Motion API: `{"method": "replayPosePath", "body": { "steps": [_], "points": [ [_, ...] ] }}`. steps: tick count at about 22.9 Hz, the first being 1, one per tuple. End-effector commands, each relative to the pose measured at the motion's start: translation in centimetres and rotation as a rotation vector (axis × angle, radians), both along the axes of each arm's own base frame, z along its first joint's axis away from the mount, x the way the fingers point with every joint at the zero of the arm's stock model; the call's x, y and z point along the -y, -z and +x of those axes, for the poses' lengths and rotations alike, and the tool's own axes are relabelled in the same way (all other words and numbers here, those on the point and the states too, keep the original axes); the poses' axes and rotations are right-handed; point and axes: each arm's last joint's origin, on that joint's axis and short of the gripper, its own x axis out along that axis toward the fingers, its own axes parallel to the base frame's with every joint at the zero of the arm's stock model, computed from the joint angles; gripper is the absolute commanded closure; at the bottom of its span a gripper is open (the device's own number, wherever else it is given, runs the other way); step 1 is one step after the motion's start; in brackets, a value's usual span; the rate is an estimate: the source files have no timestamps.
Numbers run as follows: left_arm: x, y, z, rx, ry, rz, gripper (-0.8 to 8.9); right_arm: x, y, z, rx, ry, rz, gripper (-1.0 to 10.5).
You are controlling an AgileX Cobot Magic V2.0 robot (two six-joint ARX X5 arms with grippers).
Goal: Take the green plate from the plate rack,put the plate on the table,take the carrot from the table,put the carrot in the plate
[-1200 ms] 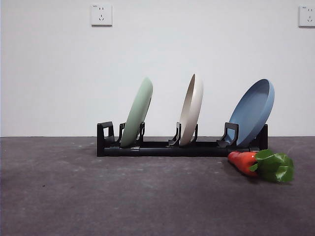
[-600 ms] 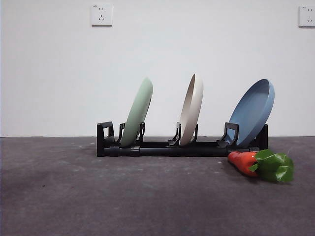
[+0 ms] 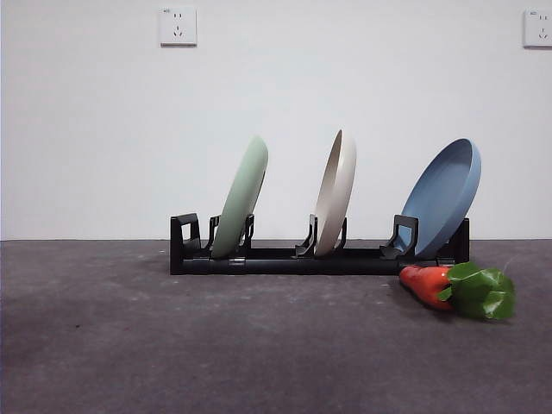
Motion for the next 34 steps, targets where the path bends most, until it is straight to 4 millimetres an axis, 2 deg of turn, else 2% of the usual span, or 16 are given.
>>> {"method": "replayPosePath", "body": {
  "steps": [1, 2, 3, 5, 6, 7, 8, 10, 11, 18, 22, 27, 34],
  "points": [
    [0.0, -0.1, 0.0, 0.029, 0.012, 0.026, 8.11, 0.0, -0.1, 0.1, 0.027, -0.021, -0.013, 9.5],
    [0.0, -0.1, 0.0, 0.027, 0.009, 0.025, 8.02, 0.0, -0.1, 0.1, 0.028, -0.02, -0.013, 9.4],
    [0.0, -0.1, 0.0, 0.021, 0.005, 0.022, 7.48, 0.0, -0.2, 0.1, 0.028, -0.02, -0.012, 9.4],
    [0.0, -0.1, 0.0, 0.006, -0.011, 0.011, 5.3, 0.0, -0.1, 0.2, 0.025, -0.02, -0.013, 8.7],
    [-0.1, -0.1, 0.1, 0.001, -0.021, 0.009, 4.1, 0.0, -0.1, 0.2, 0.022, -0.017, -0.011, 7.8],
    [-0.1, -0.1, 0.1, -0.004, -0.033, 0.007, 2.85, 0.0, -0.1, 0.3, 0.014, -0.007, -0.005, 6.3],
    [-0.1, -0.1, 0.1, -0.004, -0.032, 0.007, 2.57, 0.0, -0.1, 0.3, 0.007, -0.001, 0.0, 5.0],
    [-0.1, -0.1, 0.1, -0.003, -0.03, 0.007, 2.56, 0.0, -0.1, 0.3, 0.002, 0.002, 0.002, 3.1],
    [-0.1, -0.1, 0.1, -0.003, -0.03, 0.007, 2.56, -0.1, -0.1, 0.4, -0.002, 0.004, 0.004, 2.9],
    [-0.1, -0.2, 0.5, -0.007, -0.032, 0.004, 2.56, -0.1, -0.1, 0.4, -0.006, 0.005, 0.004, 2.9],
    [-0.1, -0.7, 1.3, 0.024, -0.041, -0.014, 2.56, -0.1, -0.1, 0.5, -0.007, 0.005, 0.004, 2.9],
    [0.1, -1.4, 3.8, 0.029, -0.025, -0.066, 2.56, -0.1, 0.0, 0.7, -0.017, 0.005, 0.003, 2.9],
    [1.2, -2.4, 9.5, 0.064, 0.037, -0.07, 2.56, -0.2, 0.1, 1.4, -0.044, 0.005, 0.0, 2.9]
  ]
}}
